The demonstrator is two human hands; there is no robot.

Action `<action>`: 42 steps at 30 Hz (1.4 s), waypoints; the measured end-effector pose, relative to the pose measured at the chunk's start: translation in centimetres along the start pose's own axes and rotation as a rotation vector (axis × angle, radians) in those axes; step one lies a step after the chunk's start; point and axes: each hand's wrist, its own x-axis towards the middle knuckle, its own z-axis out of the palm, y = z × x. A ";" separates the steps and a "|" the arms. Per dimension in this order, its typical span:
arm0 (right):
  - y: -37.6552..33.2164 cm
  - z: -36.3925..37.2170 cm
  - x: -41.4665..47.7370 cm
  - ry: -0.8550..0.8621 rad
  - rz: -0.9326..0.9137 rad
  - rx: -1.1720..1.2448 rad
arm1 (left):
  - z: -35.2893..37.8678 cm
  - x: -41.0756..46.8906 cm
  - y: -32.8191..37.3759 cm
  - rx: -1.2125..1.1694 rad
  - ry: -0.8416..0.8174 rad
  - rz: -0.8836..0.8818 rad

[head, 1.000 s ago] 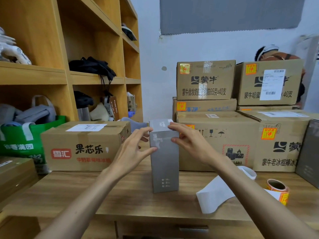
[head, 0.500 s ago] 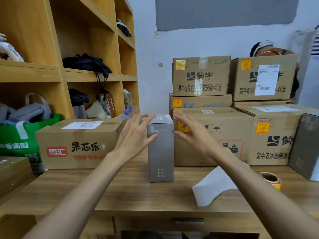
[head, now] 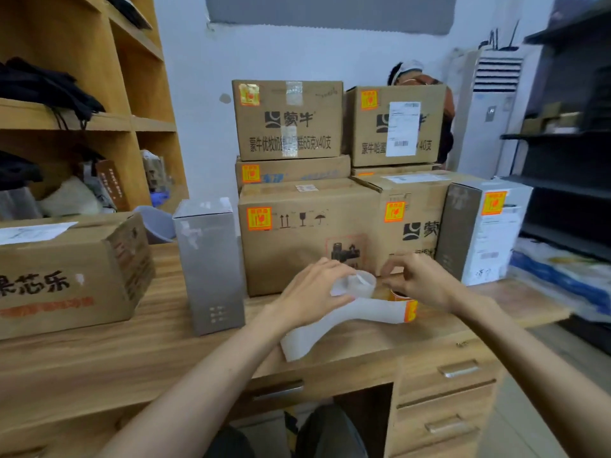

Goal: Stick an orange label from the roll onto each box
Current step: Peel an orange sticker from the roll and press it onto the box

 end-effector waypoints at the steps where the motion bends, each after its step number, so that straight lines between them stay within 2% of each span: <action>1: 0.7 -0.1 -0.6 -0.009 0.014 0.008 | 1.1 0.6 0.6 -0.042 -0.018 0.000; 7: 3.2 0.7 -2.7 -0.020 0.110 0.037 | 6.2 2.7 3.7 -0.275 -0.093 -0.106; 12: 3.9 2.1 -3.1 -0.090 0.125 0.087 | 8.5 3.2 4.6 -0.339 -0.064 -0.232; 20: 4.1 3.6 -3.5 -0.016 0.145 0.124 | 9.1 2.7 1.8 -0.332 -0.076 -0.171; 24: 3.8 4.7 -3.8 0.013 0.139 0.128 | 9.0 2.3 0.5 -0.351 -0.030 -0.174; 32: 2.5 6.3 -4.7 0.156 0.180 0.163 | 11.0 0.6 0.6 -0.446 0.008 -0.238; 42: 1.9 7.6 -5.4 0.232 0.156 0.086 | 10.9 0.2 0.5 -0.598 0.052 -0.279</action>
